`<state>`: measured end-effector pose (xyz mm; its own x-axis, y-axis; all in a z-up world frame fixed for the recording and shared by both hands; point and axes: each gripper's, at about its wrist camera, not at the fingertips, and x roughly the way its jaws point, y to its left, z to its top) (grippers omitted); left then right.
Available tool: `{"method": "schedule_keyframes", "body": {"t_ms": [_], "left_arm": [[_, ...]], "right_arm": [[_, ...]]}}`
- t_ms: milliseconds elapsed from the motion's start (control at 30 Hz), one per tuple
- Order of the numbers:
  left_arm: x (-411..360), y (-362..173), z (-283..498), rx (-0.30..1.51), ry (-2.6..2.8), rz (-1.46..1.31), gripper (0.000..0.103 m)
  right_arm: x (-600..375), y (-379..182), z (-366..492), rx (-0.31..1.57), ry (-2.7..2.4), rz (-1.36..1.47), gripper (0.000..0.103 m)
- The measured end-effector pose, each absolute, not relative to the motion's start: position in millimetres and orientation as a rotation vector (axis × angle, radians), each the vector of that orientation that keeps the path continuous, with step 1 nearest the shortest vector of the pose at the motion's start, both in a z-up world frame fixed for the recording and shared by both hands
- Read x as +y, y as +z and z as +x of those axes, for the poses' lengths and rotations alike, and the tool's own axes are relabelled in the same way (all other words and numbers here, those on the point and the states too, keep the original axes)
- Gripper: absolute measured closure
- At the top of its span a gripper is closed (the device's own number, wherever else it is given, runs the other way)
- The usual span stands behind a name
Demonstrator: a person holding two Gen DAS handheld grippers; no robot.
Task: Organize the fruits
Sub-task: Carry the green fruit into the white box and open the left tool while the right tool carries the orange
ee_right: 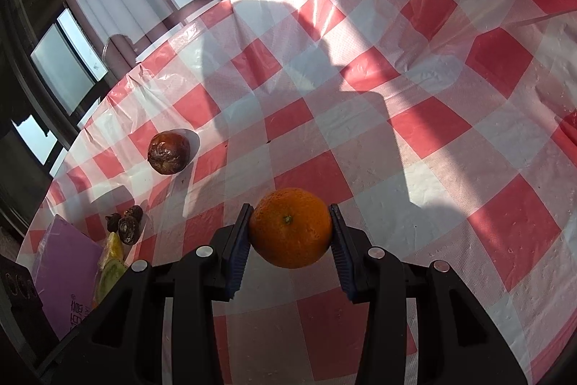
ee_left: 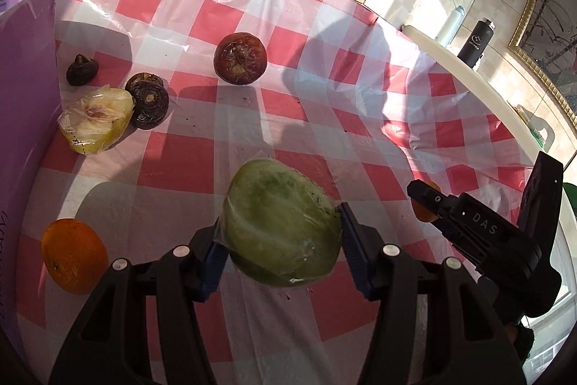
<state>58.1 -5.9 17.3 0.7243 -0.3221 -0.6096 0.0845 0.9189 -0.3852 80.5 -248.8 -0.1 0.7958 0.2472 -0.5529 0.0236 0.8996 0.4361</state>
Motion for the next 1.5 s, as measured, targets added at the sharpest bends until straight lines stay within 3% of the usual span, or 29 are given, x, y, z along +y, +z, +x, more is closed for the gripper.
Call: {"method": "schedule_keyframes", "body": {"t_ms": [267, 500, 733, 933, 1267, 1500], "left_arm": [[4, 28, 41, 0.642, -0.196, -0.385, 0.046], [19, 73, -57, 0.483, -0.173, -0.378, 0.046], [67, 121, -149, 0.342, -0.08, -0.326, 0.046], [123, 146, -181, 0.25, 0.075, -0.338, 0.046], [209, 146, -174, 0.346, 0.342, -0.276, 0.046], [236, 121, -152, 0.494, 0.369, -0.27, 0.05]], "right_arm": [[-252, 5, 75, 0.613, 0.117, 0.468, 0.061], [-244, 11, 42, 0.584, 0.139, 0.48, 0.061], [-166, 11, -13, 0.608, 0.335, 0.449, 0.061], [-90, 41, -39, 0.589, 0.512, 0.35, 0.061], [31, 96, -78, 0.499, 0.752, 0.144, 0.061], [96, 74, -76, 0.595, 0.748, -0.008, 0.061]]}}
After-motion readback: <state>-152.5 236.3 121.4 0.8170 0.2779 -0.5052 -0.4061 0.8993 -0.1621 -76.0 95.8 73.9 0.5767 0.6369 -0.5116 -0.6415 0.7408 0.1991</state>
